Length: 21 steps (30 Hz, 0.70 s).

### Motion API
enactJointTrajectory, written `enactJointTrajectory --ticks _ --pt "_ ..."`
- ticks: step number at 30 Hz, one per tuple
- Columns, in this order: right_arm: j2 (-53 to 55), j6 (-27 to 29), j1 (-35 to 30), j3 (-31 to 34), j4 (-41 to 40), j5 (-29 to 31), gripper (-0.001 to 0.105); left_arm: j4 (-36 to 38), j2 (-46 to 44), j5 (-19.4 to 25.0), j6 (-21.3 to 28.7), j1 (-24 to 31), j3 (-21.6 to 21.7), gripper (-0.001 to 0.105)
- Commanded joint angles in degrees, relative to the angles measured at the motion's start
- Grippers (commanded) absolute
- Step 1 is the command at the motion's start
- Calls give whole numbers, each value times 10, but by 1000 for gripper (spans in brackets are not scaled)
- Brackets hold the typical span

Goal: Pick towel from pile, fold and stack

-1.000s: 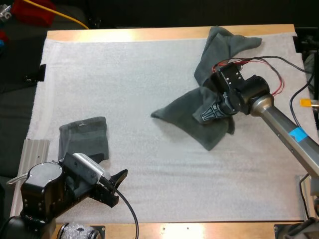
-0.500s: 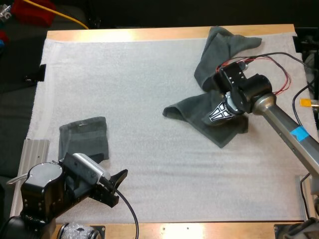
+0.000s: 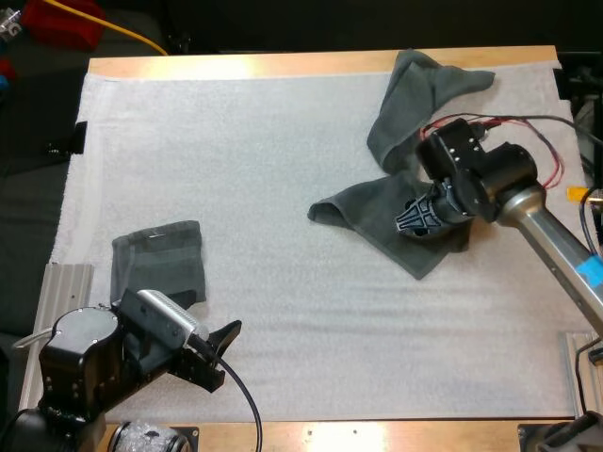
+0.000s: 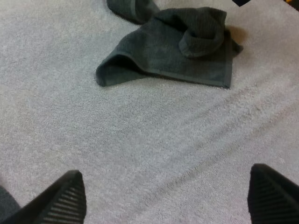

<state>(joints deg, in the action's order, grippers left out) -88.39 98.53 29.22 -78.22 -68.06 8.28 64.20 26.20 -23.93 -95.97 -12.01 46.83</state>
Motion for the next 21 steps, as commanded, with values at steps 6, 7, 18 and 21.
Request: enactJointTrajectory --ticks 6,7,18,21 --pt "5 -62 -3 6 -8 -61 71 -2 0 -3 -6 -3 4 69" --pt "5 -72 -3 11 -8 -62 71 -2 0 -3 -6 -3 4 69" --pt "5 -175 -3 124 92 -97 71 -2 0 -3 -6 -3 4 69" --pt "5 -210 -3 156 127 -107 71 -2 0 -3 -6 -3 4 69"
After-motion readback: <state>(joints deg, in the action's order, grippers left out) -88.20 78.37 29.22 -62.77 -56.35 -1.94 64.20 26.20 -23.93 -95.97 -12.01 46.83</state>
